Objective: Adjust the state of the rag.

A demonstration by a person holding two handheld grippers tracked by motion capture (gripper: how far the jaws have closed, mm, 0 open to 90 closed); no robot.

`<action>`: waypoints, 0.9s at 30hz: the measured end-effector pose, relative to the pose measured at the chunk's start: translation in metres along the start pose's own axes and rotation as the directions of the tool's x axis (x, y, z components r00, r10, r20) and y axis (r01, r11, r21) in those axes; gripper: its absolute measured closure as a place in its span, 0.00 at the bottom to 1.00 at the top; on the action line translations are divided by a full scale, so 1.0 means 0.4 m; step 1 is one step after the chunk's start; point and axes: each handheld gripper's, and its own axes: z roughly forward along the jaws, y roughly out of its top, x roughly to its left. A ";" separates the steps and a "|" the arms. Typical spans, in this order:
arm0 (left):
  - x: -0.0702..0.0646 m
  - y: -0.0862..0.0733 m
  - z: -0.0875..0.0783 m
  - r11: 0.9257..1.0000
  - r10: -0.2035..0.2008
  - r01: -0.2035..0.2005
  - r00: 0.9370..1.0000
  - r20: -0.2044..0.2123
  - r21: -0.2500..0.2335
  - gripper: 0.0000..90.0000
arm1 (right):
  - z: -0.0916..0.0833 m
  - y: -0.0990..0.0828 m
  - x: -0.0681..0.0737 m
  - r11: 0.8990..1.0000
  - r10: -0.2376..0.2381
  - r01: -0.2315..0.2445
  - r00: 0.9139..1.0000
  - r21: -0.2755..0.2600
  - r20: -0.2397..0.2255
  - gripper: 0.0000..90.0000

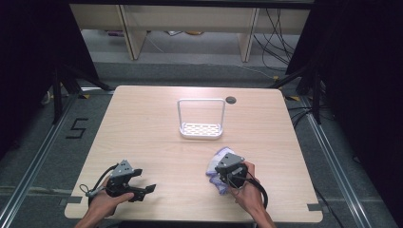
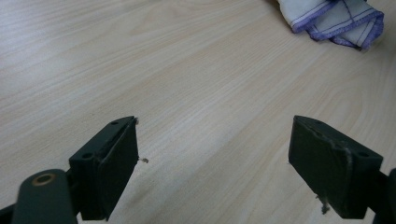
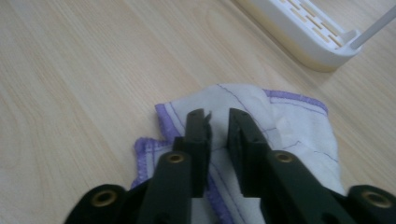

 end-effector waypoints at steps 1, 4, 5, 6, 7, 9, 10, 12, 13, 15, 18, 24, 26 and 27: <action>0.001 0.000 0.000 1.000 0.000 0.000 1.000 0.002 0.001 0.17 | -0.004 -0.001 -0.007 1.000 0.001 -0.001 1.000 0.001 -0.011 0.97; 0.001 0.000 0.000 1.000 0.000 0.000 1.000 0.001 0.001 0.17 | -0.009 -0.001 -0.012 1.000 0.015 -0.015 1.000 -0.004 -0.025 0.99; 0.001 0.000 0.000 1.000 0.000 0.000 1.000 0.002 0.002 0.17 | -0.011 -0.001 -0.013 1.000 0.022 -0.022 0.999 0.001 -0.037 0.97; 0.001 0.000 0.000 1.000 0.000 0.000 1.000 0.001 0.002 0.17 | -0.010 -0.001 -0.016 0.999 0.031 -0.031 0.998 0.010 -0.052 0.90; 0.001 0.000 0.000 1.000 0.000 0.000 1.000 0.001 0.002 0.17 | -0.010 -0.001 -0.016 0.999 0.031 -0.031 0.998 0.010 -0.052 0.90; -0.001 0.000 -0.001 1.000 -0.001 0.001 1.000 -0.001 0.004 0.17 | -0.010 -0.001 -0.009 0.999 0.041 -0.040 0.996 0.015 -0.079 0.75; -0.001 0.000 -0.001 1.000 -0.001 0.001 1.000 -0.001 0.004 0.17 | -0.010 -0.001 -0.009 0.999 0.041 -0.040 0.996 0.015 -0.079 0.75; -0.001 0.000 0.000 1.000 0.002 -0.002 1.000 -0.008 0.009 0.17 | -0.007 0.001 0.002 0.999 0.015 -0.013 0.998 0.030 -0.064 0.72; -0.001 0.000 0.000 1.000 0.002 -0.002 1.000 -0.008 0.009 0.17 | -0.007 0.001 0.002 0.999 0.015 -0.013 0.998 0.030 -0.064 0.72; -0.002 0.000 0.000 1.000 0.002 -0.002 1.000 -0.005 0.004 0.17 | -0.001 0.000 0.007 0.999 0.000 0.002 0.999 0.034 -0.047 0.70; -0.002 0.000 0.001 1.000 0.001 -0.001 1.000 0.000 0.001 0.17 | 0.008 -0.001 0.015 0.999 -0.020 0.022 0.999 0.046 -0.032 0.67; -0.003 -0.001 0.002 1.000 0.009 -0.009 1.000 0.001 0.005 0.17 | 0.013 0.000 0.021 0.996 -0.062 0.061 0.998 0.065 0.013 0.84; -0.003 -0.001 0.003 1.000 0.009 -0.009 1.000 0.003 0.004 0.17 | 0.012 0.000 0.017 0.997 -0.050 0.050 0.999 0.062 0.008 0.86; -0.003 -0.001 0.003 1.000 0.008 -0.008 1.000 0.002 0.004 0.17 | 0.009 -0.001 0.010 0.998 -0.040 0.040 0.999 0.049 0.003 0.90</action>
